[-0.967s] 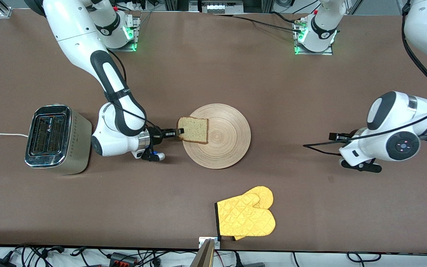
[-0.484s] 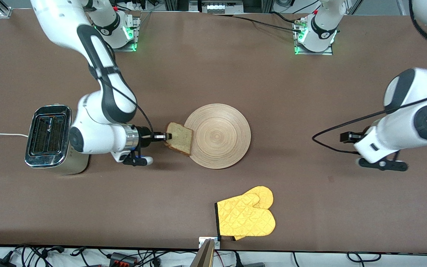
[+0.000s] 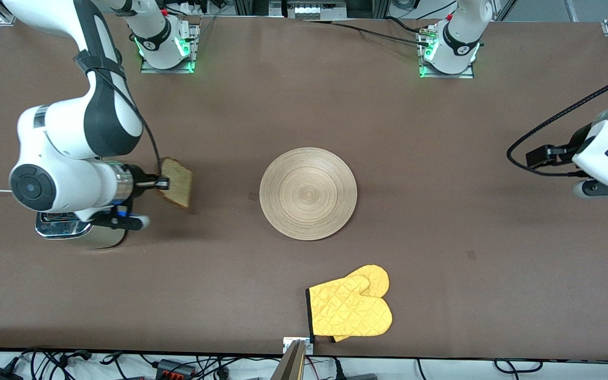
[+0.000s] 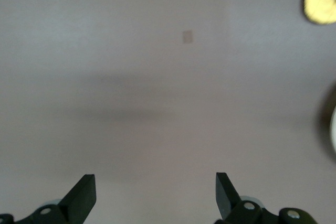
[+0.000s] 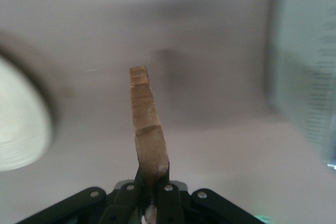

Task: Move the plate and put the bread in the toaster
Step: 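Lift the bread off the plate and carry it to the toaster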

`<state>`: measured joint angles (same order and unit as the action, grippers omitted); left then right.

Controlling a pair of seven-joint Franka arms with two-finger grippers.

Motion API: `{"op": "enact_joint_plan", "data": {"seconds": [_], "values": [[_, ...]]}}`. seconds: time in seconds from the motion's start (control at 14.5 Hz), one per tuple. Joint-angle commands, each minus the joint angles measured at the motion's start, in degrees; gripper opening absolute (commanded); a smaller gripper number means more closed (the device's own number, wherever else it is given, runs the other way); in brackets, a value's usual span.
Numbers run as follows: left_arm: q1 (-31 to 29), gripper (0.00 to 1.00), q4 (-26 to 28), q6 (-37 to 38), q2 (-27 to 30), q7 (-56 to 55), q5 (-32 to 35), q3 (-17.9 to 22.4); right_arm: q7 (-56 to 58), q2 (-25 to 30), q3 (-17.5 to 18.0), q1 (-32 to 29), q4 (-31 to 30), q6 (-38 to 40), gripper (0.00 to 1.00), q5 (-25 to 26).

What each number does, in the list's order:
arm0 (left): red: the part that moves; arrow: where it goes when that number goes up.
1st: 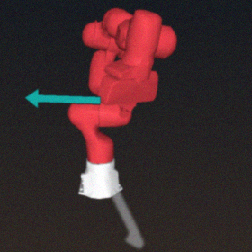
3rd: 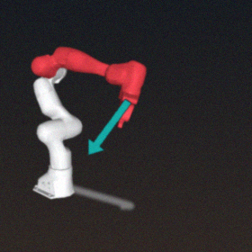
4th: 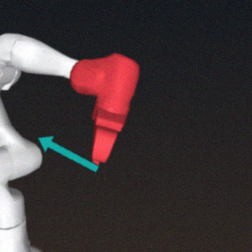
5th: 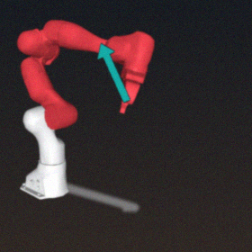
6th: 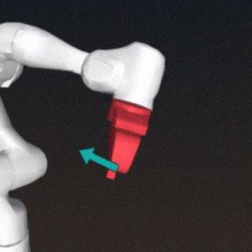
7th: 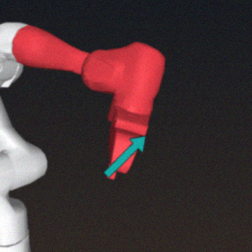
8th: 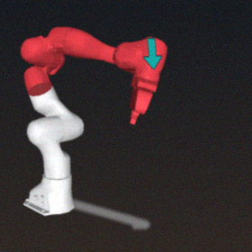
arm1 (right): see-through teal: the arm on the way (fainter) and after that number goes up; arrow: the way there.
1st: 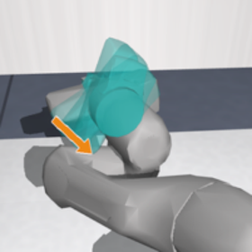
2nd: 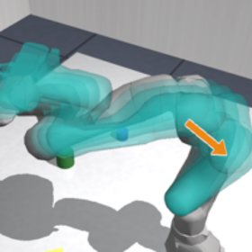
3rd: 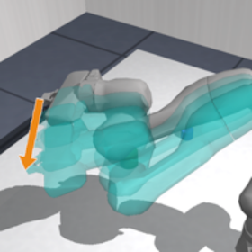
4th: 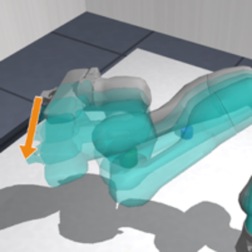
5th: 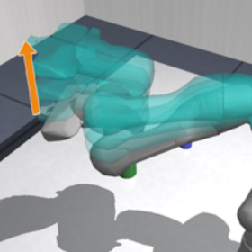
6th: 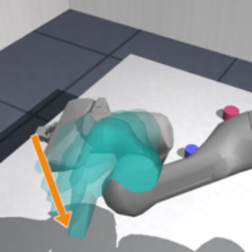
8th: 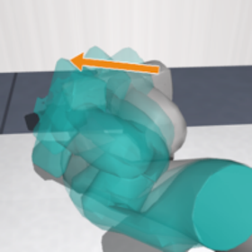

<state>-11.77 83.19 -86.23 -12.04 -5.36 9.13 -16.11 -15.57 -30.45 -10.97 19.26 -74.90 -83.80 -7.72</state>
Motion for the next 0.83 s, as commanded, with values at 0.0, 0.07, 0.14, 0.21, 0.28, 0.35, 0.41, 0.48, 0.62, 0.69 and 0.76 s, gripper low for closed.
{"op": "enact_joint_plan", "data": {"seconds": [0.0,0.07,0.14,0.21,0.28,0.35,0.41,0.48,0.62,0.69,0.76], "values": [[9.2,1.00,10.2,-5.0,6.7,3.8,-1.3,10.5,-0.3,2.0,-0.3,0.3,2.0,3.9,0.00,9.9],[10.4,1.00,12.4,-7.9,8.1,3.4,-1.5,11.2,0.4,3.0,-0.2,0.5,1.9,5.1,0.00,13.4],[11.5,1.00,14.3,-10.4,9.1,3.2,-1.5,12.5,1.3,3.5,-0.2,0.8,1.9,6.4,0.00,16.4],[13.1,1.00,15.4,-13.1,9.7,3.2,-1.6,15.1,1.8,3.7,-0.2,0.9,2.0,6.9,0.00,18.2],[14.4,1.00,16.5,-15.1,10.7,3.2,-1.7,17.1,2.0,4.6,-0.2,0.8,2.0,6.8,0.00,19.6],[15.1,1.00,16.6,-16.0,10.9,3.5,-1.9,17.8,3.0,5.2,-0.3,0.4,2.0,6.5,0.00,20.7],[15.9,1.00,16.6,-16.2,11.0,3.8,-1.8,18.4,5.4,5.3,-0.4,0.2,2.0,6.2,0.00,22.7],[16.1,1.00,16.8,-16.2,11.2,3.7,-1.7,18.7,7.7,5.3,-1.1,-0.1,2.0,5.4,0.00,24.0],[16.1,1.00,19.0,-16.2,14.1,4.2,-1.8,18.6,10.4,5.7,-2.4,-1.8,2.0,4.5,0.00,23.9],[16.0,1.00,20.9,-16.2,16.0,4.2,-1.8,18.1,11.3,5.7,-2.4,-3.4,1.6,3.6,0.00,23.6],[15.9,1.00,21.1,-15.7,16.1,4.2,-1.9,17.9,12.2,5.4,-2.3,-4.6,1.3,2.9,0.00,23.5]]}}
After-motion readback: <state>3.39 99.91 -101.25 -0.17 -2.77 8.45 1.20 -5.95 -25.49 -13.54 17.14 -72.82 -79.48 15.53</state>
